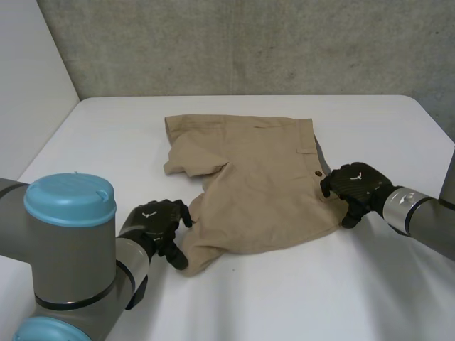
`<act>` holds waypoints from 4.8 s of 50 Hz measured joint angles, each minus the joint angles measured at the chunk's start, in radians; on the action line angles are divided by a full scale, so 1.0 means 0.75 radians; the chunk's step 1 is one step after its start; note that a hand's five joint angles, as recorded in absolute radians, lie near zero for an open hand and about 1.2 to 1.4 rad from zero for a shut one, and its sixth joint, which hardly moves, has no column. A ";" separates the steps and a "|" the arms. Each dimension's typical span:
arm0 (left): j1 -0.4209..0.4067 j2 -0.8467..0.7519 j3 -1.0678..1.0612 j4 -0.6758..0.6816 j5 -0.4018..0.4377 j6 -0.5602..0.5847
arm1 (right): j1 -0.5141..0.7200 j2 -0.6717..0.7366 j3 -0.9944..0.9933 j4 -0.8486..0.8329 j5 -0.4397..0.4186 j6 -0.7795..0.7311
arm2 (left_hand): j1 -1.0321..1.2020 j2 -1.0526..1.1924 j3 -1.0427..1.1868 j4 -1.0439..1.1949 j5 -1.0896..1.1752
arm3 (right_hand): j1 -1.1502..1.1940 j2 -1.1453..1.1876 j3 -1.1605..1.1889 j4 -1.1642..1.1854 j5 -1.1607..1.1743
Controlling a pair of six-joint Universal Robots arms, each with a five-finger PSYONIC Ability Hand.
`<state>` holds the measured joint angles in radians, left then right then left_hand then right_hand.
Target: Fold the shorts.
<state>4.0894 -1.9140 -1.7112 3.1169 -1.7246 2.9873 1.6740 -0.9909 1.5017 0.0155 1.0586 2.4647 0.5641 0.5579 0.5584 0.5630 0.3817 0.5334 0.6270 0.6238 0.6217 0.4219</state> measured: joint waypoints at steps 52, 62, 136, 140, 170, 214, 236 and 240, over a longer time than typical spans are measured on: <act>-0.125 -0.143 0.057 0.068 -0.071 -0.016 | 0.002 0.009 0.035 -0.182 0.018 -0.024 | 0.021 0.022 0.019 0.022 0.022 | 0.483 0.732 0.728 0.759 0.722; -0.149 -0.157 0.061 0.106 -0.097 -0.001 | 0.002 -0.010 0.050 -0.174 0.047 -0.024 | 0.753 0.820 0.832 0.835 0.802 | 0.483 0.732 0.728 0.759 0.722; 0.070 -0.853 1.098 0.509 0.138 1.205 | 0.246 0.196 -0.336 -0.266 0.674 -0.296 | 0.753 0.855 0.844 0.855 0.802 | 0.483 0.732 0.742 0.760 0.763; 0.088 -0.977 1.229 0.529 0.197 1.211 | 0.246 0.317 -0.422 -0.325 0.673 -0.352 | 0.753 0.855 0.844 0.855 0.802 | 0.483 0.732 0.742 0.760 0.763; 0.048 -0.404 0.482 0.893 0.139 1.057 | 0.166 -0.265 0.017 -0.114 0.556 0.232 | -0.488 -0.477 -0.460 -0.479 -0.448 | -0.443 -0.545 -0.548 -0.518 -0.299; 0.091 0.035 0.014 0.615 0.117 0.701 | -0.282 -0.341 0.184 -0.053 0.295 -0.113 | -0.488 -0.477 -0.460 -0.479 -0.448 | 0.548 0.732 0.724 0.759 0.706; 0.115 0.108 0.033 0.610 0.115 0.601 | 0.813 -0.011 -0.124 -0.083 0.143 -0.110 | -0.488 -0.477 -0.460 -0.479 -0.448 | -0.336 -0.406 -0.383 -0.384 -0.350; 0.132 0.111 0.057 0.606 0.115 0.596 | 0.803 -0.039 -0.127 -0.086 0.136 -0.001 | -0.488 -0.477 -0.460 -0.479 -0.448 | -0.439 -0.545 -0.546 -0.517 -0.467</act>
<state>4.1883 -1.8307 -1.6682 3.5711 -1.6381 3.4342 2.2760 -1.0204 1.4064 -0.0493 1.1603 2.4637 0.1977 0.2000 0.2131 0.2036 0.0461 0.2038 0.2184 0.2147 0.2339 0.0716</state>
